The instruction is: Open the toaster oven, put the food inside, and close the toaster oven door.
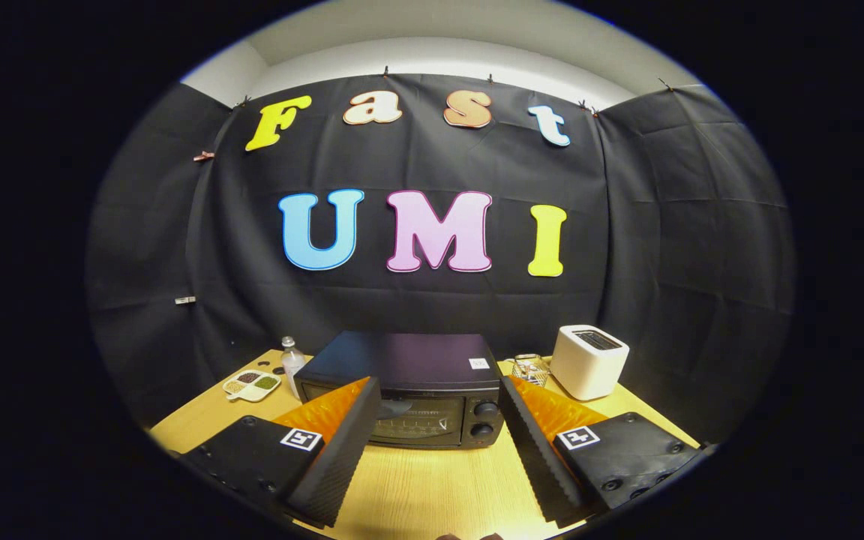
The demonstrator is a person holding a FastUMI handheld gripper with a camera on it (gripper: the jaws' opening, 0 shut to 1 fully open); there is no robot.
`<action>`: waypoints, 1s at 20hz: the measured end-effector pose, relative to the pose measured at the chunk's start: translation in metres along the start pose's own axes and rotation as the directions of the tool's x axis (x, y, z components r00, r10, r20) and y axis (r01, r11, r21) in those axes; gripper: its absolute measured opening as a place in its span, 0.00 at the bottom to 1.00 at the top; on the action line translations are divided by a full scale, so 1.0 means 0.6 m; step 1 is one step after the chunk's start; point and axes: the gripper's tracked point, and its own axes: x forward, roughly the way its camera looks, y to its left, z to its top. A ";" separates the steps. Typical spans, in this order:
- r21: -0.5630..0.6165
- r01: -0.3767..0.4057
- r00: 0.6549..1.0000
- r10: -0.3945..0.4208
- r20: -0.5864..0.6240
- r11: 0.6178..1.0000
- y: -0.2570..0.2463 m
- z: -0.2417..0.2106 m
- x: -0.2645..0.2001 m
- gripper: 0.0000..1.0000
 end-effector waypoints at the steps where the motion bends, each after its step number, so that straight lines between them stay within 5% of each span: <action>1: 0.002 -0.002 1.000 0.002 -0.004 1.000 0.002 -0.002 0.002 0.98; 20: 0.032 0.031 0.999 -0.029 -0.046 0.999 0.037 -0.024 0.042 0.97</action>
